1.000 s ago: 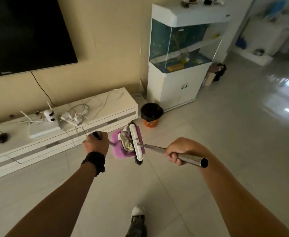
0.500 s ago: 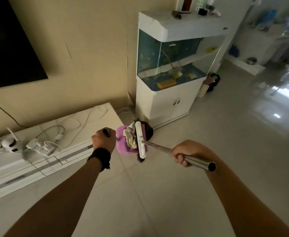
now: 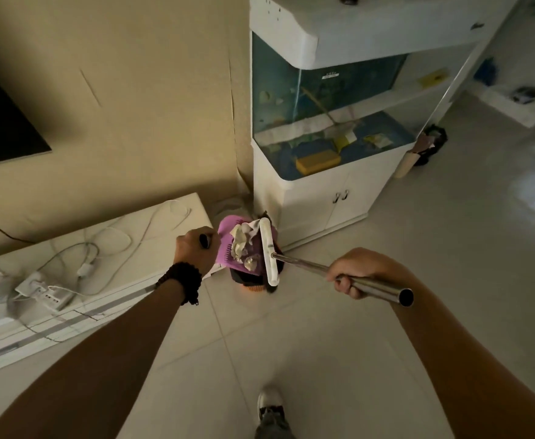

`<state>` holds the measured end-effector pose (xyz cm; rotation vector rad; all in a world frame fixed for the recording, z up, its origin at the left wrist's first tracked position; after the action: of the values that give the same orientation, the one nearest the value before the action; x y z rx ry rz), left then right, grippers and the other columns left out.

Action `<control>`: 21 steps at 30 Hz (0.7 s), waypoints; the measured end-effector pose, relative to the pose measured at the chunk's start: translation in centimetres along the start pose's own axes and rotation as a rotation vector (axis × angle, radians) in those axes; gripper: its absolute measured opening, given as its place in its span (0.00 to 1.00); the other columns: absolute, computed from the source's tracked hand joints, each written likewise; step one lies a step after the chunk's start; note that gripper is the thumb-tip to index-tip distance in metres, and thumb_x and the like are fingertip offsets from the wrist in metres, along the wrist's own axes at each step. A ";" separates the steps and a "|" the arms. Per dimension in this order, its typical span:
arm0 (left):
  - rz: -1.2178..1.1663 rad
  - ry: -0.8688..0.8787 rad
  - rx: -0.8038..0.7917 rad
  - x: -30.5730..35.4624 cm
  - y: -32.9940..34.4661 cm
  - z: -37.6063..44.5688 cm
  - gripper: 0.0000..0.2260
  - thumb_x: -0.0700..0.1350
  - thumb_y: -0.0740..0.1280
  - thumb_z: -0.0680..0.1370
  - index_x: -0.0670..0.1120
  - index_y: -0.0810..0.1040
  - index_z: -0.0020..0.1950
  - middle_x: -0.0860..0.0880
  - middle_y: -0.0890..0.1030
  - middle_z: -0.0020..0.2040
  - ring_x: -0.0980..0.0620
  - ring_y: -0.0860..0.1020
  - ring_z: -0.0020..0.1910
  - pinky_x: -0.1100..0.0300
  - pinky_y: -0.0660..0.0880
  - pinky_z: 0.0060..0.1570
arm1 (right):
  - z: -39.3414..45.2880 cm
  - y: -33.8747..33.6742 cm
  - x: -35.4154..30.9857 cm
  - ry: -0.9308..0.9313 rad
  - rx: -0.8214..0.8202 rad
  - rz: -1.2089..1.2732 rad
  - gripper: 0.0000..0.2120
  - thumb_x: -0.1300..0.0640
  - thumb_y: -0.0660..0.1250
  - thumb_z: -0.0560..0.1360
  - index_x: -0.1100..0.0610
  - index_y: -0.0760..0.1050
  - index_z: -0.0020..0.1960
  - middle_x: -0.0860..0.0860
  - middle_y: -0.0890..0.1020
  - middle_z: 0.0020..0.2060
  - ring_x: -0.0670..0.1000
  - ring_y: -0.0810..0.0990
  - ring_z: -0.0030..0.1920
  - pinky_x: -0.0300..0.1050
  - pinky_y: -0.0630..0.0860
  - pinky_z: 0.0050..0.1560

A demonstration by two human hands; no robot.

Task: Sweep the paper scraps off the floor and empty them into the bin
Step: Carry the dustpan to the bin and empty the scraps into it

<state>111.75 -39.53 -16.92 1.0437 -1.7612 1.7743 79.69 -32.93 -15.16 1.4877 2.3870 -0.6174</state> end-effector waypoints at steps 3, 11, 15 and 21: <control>0.058 0.066 -0.003 0.2 1.9 2.0 0.08 0.37 0.66 0.78 0.40 0.85 0.46 0.41 0.85 0.38 0.41 0.78 0.37 0.62 0.71 0.43 | 2.4 -1.7 -1.7 0.021 -0.011 0.006 0.10 0.65 0.63 0.76 0.60 0.70 0.37 0.50 0.72 0.18 0.44 0.69 0.15 0.32 0.67 0.16; 0.169 0.351 -0.140 1.3 6.0 4.2 0.05 0.32 0.69 0.77 0.35 0.85 0.50 0.35 0.86 0.37 0.40 0.82 0.34 0.49 0.80 0.41 | 4.8 -5.1 -3.9 0.076 -0.021 0.011 0.07 0.66 0.62 0.77 0.61 0.70 0.40 0.51 0.72 0.18 0.45 0.69 0.15 0.32 0.68 0.17; 0.251 0.398 -0.223 0.9 7.7 4.1 0.06 0.33 0.69 0.78 0.36 0.84 0.52 0.35 0.86 0.40 0.35 0.84 0.39 0.52 0.75 0.44 | 4.6 -6.2 -4.5 0.119 -0.066 0.011 0.09 0.64 0.60 0.79 0.60 0.69 0.40 0.50 0.70 0.17 0.44 0.67 0.14 0.31 0.66 0.15; 0.299 0.386 -0.260 0.6 9.3 4.1 0.05 0.35 0.68 0.78 0.37 0.83 0.51 0.35 0.85 0.39 0.35 0.82 0.39 0.54 0.71 0.42 | 4.5 -6.9 -3.9 0.127 -0.074 0.014 0.08 0.64 0.59 0.80 0.61 0.69 0.42 0.50 0.70 0.17 0.44 0.67 0.14 0.32 0.67 0.15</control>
<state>105.25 -44.63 -22.86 0.3187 -1.8963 1.7079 75.19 -40.86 -15.89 1.5537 2.4624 -0.4390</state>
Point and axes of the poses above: each hand's wrist, its own z-axis towards the middle knuckle, its own y-axis out of the palm, x = y × z, the point moved 7 cm from there along z, towards the middle knuckle
